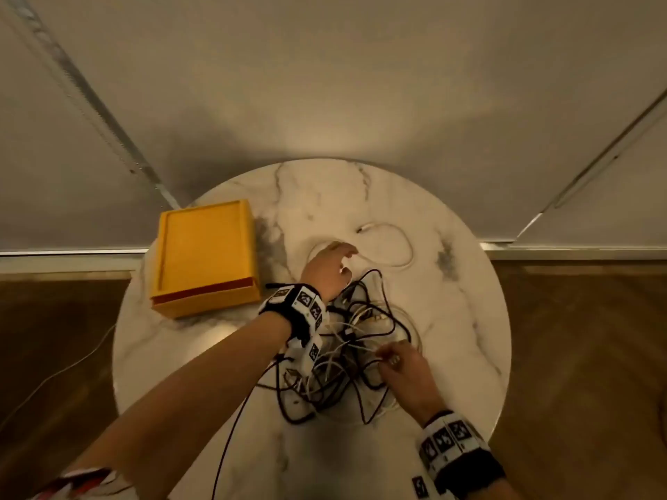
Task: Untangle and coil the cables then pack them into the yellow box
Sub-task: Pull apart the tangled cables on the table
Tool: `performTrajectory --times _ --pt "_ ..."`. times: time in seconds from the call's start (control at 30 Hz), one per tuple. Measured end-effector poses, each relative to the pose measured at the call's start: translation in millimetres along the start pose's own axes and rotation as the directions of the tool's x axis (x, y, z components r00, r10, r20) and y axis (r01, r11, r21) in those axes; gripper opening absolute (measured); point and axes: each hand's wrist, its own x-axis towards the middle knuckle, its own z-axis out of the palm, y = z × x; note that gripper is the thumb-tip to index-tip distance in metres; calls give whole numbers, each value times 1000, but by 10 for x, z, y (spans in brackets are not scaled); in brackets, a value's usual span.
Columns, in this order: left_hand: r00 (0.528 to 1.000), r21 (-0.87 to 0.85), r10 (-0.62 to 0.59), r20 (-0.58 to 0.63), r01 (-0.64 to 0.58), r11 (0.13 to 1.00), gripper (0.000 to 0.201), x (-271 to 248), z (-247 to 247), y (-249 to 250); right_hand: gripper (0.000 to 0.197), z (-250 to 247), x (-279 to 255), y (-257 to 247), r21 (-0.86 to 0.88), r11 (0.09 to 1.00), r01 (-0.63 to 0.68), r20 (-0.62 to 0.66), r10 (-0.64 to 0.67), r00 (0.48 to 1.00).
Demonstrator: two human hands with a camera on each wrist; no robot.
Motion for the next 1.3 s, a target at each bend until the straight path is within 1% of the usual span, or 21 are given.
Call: performTrajectory --times 0.1,0.17,0.23,0.3,0.37,0.43,0.5,0.57,0.63,0.67,0.77,0.8,0.83,0.9,0.93,1.0,1.07,1.1,1.17,1.23,1.3 --pt "983 271 30 181 -79 959 60 281 152 115 18 -41 41 51 29 999 -30 38 29 999" --pt "964 431 -22 264 -98 897 45 390 218 142 23 -52 59 79 74 996 -51 55 47 997" --pt "965 518 -53 258 -92 851 24 392 188 120 23 -97 104 110 118 990 -82 53 76 996" --pt "960 465 -18 280 -120 877 17 259 96 95 20 -152 150 82 120 989 -91 68 84 994" --pt "954 310 66 294 -160 937 14 22 -51 110 12 -187 212 -15 215 971 -106 48 98 994" --pt "963 202 143 228 -191 961 12 -312 -202 188 24 -213 269 -153 438 885 -158 20 167 986" --pt "974 139 164 156 -186 973 12 -696 -333 301 35 -249 301 -332 666 719 -199 45 227 973" --pt "977 42 168 135 -175 984 13 -1048 -425 407 36 -283 322 -538 782 587 -209 77 241 967" --pt "974 -53 167 155 -161 986 13 -1345 -416 477 29 -342 306 -666 755 626 -195 59 231 971" --pt "973 -49 171 153 -166 985 12 -1645 -511 486 30 -292 161 -820 717 680 -153 34 185 982" --pt "963 -26 205 177 -203 979 19 -1838 -417 511 41 -410 139 -865 629 777 27 -92 40 995" --pt "976 -54 193 103 -188 981 19 -1914 -458 531 43 -442 76 -894 598 797 81 -101 -26 995" --pt "983 -85 179 -41 -181 980 18 -2008 -565 534 44 -442 -35 -983 567 813 133 -79 -107 991" --pt "934 -153 142 -327 -201 968 24 -2064 -765 526 44 -467 -235 -1143 516 832 204 41 -262 964" --pt "919 -166 127 -373 -201 966 34 -2075 -878 501 44 -458 -345 -1238 495 838 229 131 -332 934" --pt "965 -182 112 -238 -158 970 47 -2056 -1045 462 44 -454 -539 -1389 477 835 276 298 -449 842" --pt "995 -290 68 -72 -86 953 28 -2044 -1100 434 42 -496 -653 -1511 447 833 327 358 -501 788" --pt "999 -376 37 -31 -46 925 24 -2090 -1126 437 39 -527 -693 -1568 423 834 355 347 -511 787" --pt "999 -592 -37 9 35 805 39 -2192 -1140 432 31 -641 -708 -1612 380 825 418 228 -522 822" --pt "996 -797 -47 71 85 598 43 -2337 -1167 444 26 -742 -706 -1600 354 812 463 92 -523 847" --pt "984 -894 -17 175 167 417 40 -2439 -1182 443 21 -797 -688 -1564 330 810 484 -3 -512 859"
